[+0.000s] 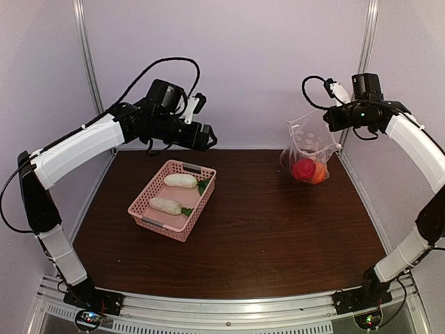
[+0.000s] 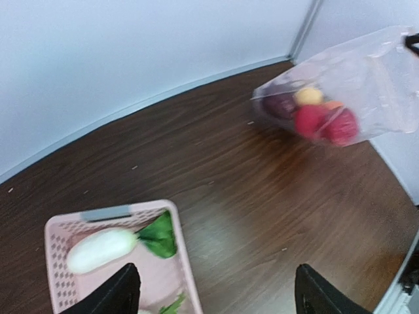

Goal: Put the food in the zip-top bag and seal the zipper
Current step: Adjust the zipper food storage bag at the center of the board, then pick up the fake vegetable from the bin, then place the fake vegetable in the zipper food storage bag.

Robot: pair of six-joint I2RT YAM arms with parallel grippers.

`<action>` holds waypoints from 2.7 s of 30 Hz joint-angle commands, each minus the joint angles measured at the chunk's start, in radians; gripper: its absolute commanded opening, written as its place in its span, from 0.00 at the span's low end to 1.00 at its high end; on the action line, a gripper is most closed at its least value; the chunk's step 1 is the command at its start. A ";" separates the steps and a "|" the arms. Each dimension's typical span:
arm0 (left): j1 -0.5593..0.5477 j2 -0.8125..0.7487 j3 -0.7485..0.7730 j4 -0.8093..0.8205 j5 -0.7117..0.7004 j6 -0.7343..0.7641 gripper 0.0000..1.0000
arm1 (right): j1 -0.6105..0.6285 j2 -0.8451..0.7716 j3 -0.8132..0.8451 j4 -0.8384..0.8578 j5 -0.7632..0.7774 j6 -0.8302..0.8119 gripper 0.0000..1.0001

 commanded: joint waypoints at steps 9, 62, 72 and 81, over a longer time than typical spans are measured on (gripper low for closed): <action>0.094 -0.010 -0.247 -0.236 -0.181 0.021 0.86 | 0.011 -0.131 -0.435 0.191 -0.392 -0.039 0.00; 0.131 0.299 -0.102 -0.407 -0.193 0.539 0.40 | 0.008 -0.184 -0.667 0.360 -0.547 -0.035 0.00; 0.131 0.206 -0.067 -0.455 -0.243 0.364 0.28 | 0.008 -0.180 -0.667 0.362 -0.545 -0.034 0.00; 0.131 0.105 0.059 -0.442 -0.191 0.276 0.23 | 0.008 -0.183 -0.669 0.360 -0.542 -0.033 0.00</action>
